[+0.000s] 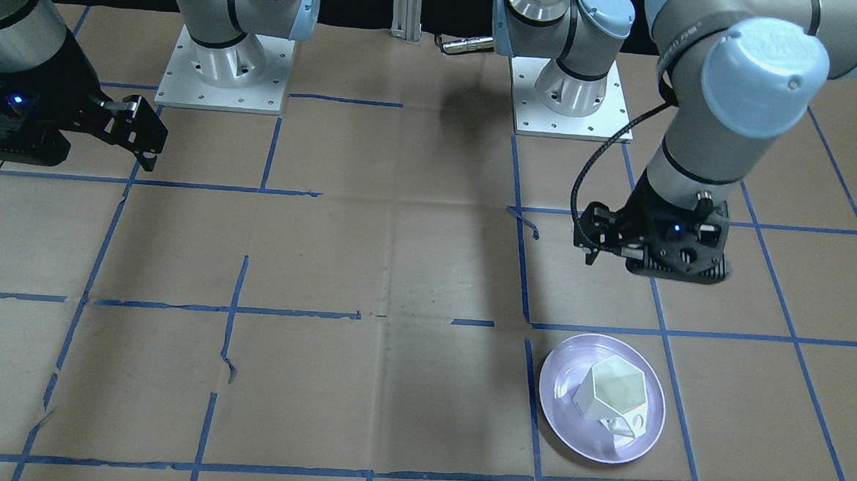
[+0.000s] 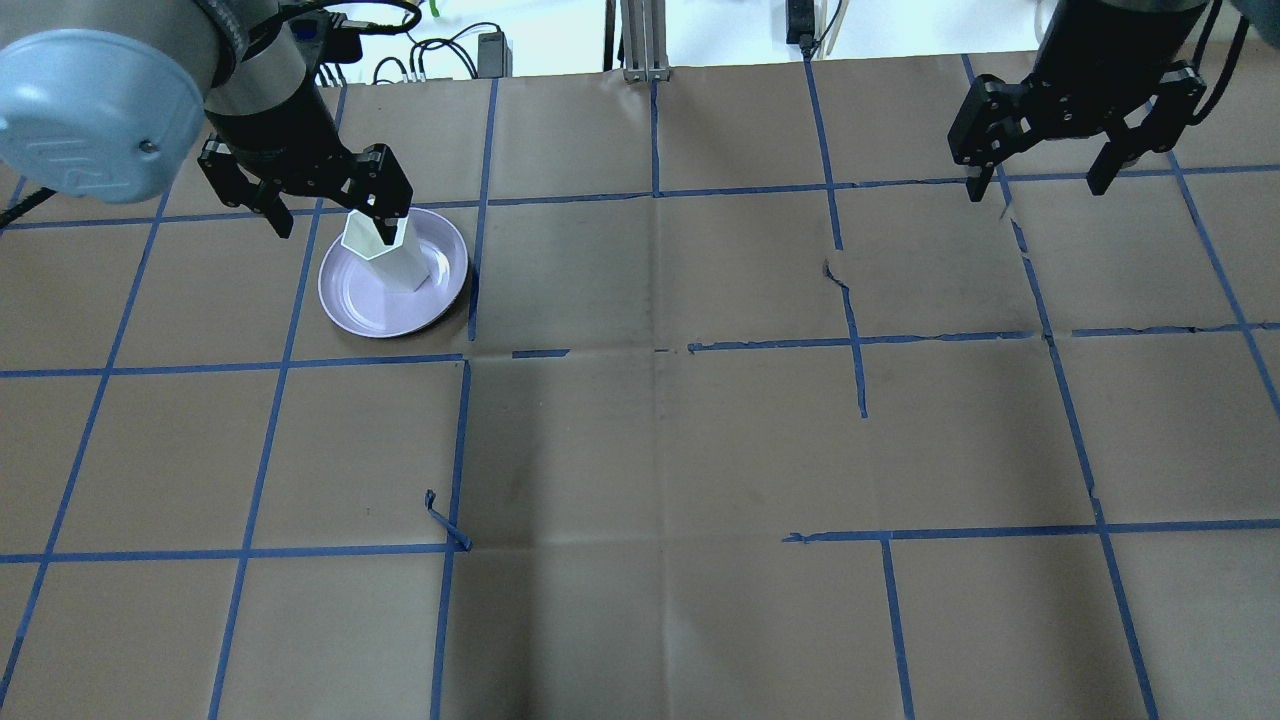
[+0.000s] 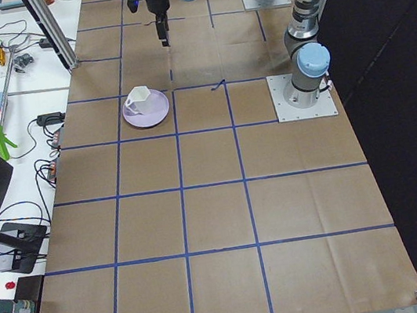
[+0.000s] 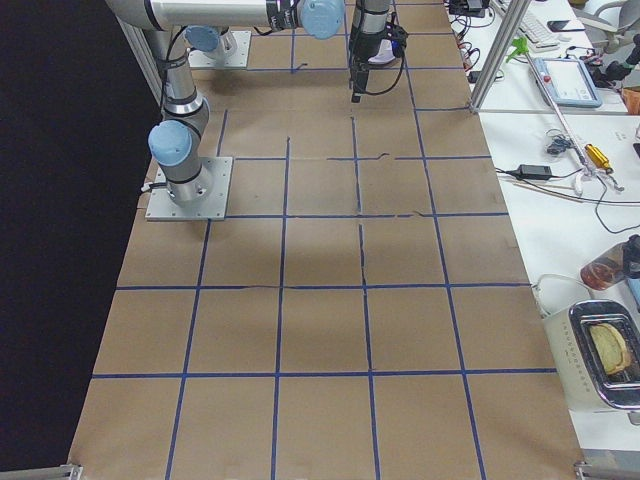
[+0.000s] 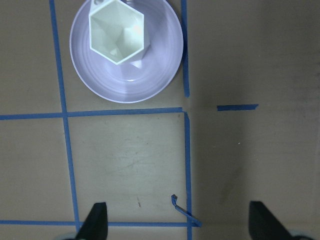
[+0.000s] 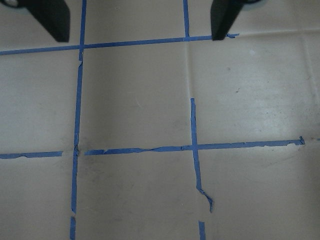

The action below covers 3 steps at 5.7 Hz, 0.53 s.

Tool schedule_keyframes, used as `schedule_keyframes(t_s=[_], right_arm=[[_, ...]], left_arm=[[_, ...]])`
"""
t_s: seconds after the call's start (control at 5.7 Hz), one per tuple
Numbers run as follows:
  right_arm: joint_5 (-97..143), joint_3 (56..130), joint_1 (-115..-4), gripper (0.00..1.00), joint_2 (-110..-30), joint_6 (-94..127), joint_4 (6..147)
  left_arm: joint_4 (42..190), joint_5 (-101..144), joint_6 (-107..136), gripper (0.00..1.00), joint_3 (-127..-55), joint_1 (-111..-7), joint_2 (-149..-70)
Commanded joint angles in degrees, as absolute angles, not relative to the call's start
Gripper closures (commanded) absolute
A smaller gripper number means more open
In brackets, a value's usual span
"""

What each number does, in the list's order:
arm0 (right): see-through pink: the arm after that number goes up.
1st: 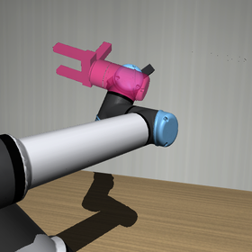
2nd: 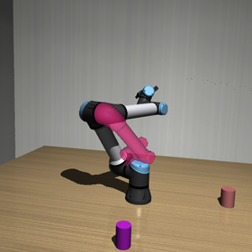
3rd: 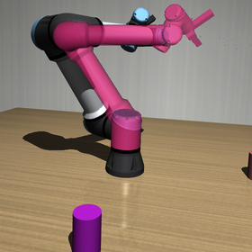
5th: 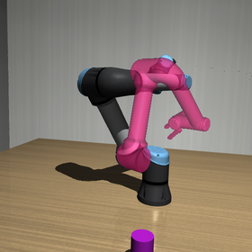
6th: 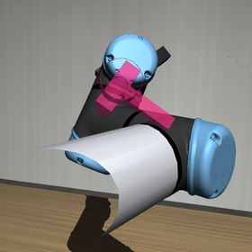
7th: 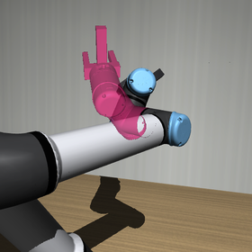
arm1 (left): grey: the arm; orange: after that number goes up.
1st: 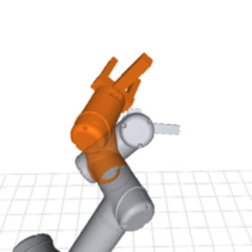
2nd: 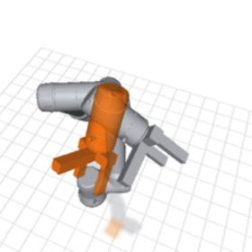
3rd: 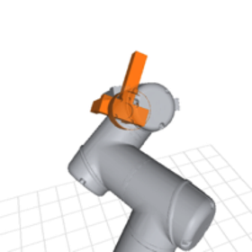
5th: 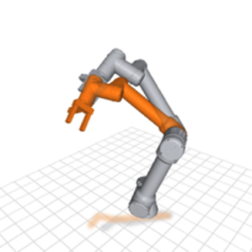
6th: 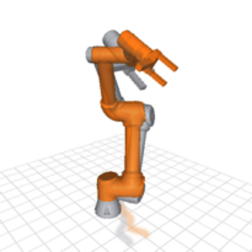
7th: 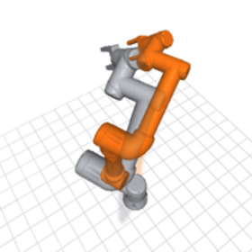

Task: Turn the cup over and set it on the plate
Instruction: 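Raise the left gripper away from the cup on the plate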

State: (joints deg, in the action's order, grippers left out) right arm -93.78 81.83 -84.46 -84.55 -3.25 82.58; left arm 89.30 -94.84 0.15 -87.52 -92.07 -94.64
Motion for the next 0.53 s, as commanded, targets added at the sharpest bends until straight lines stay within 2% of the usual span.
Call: schedule_keyframes(t_s=[0.0, 0.35], right_arm=[[-93.78, 81.83, -84.46, 0.00, -84.55, -3.25, 82.53], [-93.78, 81.83, -84.46, 0.00, -84.55, -3.25, 82.53]], left_arm=[[91.84, -93.61, 2.54, 0.00, -87.45, -93.34, -92.55], [91.85, -90.88, 3.08, 0.01, -87.45, -93.34, -91.32]])
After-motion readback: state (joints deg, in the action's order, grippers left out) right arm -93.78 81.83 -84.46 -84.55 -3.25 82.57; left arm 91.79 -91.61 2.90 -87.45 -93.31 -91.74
